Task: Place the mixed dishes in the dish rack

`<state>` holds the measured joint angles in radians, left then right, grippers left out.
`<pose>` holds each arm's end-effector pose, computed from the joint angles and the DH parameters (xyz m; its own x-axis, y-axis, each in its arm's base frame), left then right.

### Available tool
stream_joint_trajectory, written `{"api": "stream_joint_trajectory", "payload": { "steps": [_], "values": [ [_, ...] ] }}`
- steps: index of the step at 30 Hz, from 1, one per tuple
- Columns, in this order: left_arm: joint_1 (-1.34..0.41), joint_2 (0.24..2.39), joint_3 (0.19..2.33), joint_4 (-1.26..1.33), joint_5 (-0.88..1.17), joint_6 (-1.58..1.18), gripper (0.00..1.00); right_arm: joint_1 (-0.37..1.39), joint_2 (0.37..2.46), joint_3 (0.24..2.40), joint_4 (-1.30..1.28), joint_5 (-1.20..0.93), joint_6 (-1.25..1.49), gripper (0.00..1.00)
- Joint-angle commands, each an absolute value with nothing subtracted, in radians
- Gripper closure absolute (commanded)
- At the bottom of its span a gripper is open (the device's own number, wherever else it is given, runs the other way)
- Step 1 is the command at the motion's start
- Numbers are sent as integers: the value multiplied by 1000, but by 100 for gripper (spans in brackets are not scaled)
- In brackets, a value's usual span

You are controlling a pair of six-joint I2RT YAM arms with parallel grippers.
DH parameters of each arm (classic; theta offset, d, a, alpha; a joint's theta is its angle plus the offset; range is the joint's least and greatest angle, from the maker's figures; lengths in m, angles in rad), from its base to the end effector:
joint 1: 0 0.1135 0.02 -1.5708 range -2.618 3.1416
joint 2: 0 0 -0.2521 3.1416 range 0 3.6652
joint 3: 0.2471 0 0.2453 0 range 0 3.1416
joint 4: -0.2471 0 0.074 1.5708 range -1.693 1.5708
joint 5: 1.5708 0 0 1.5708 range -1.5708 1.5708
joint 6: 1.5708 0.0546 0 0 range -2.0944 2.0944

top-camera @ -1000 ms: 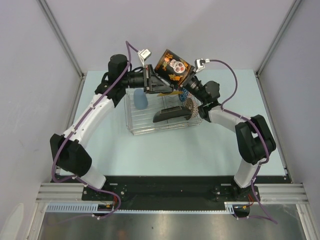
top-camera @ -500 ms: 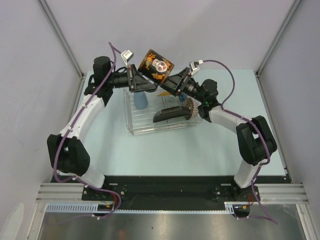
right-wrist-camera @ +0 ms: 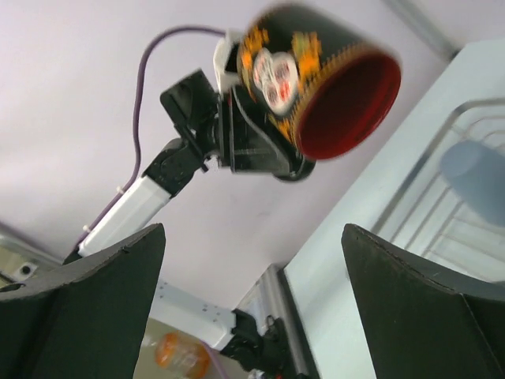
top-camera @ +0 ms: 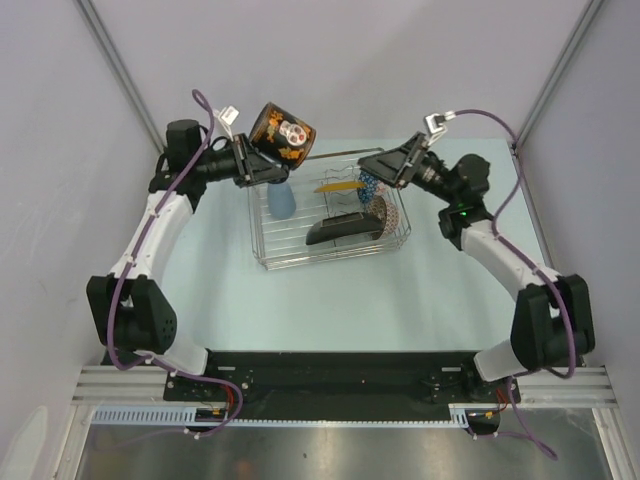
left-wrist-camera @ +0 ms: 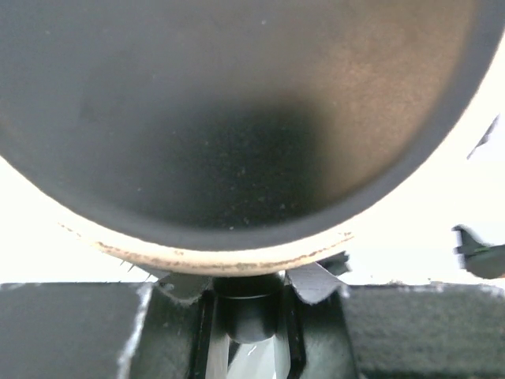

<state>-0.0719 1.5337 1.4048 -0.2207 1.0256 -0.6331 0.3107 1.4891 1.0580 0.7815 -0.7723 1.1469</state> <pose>0.3461 -0.0717 0.3593 -0.7715 -0.2520 -0.5842 0.4739 0.3850 -0.7920 0.3186 0.1423 0.3587 -0.6340 0.4822 -0.6046 -0.6446 0.1024 0.7576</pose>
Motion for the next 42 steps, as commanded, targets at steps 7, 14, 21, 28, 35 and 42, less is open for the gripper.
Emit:
{"api": "stream_joint_trajectory", "payload": {
  "steps": [7, 14, 21, 28, 35, 42],
  "values": [
    [-75, 1441, 1398, -611, 873, -3, 100, 183, 1256, 1031, 548, -831, 988, 0],
    [-80, 1427, 1318, -528, 810, 27, 100, 167, 1229, 979, 557, -827, 1000, 0],
    [-144, 1382, 1200, -430, 619, 133, 100, 144, 1213, 960, 537, -825, 988, 0],
    [-155, 1408, 1170, -365, 554, 150, 100, 144, 1203, 951, 515, -822, 983, 0],
    [-175, 1443, 1138, -304, 511, 124, 100, 126, 1177, 945, 474, -828, 966, 0],
    [-210, 1465, 1132, -302, 506, 126, 100, 110, 1170, 940, 454, -833, 963, 0]
  ]
}}
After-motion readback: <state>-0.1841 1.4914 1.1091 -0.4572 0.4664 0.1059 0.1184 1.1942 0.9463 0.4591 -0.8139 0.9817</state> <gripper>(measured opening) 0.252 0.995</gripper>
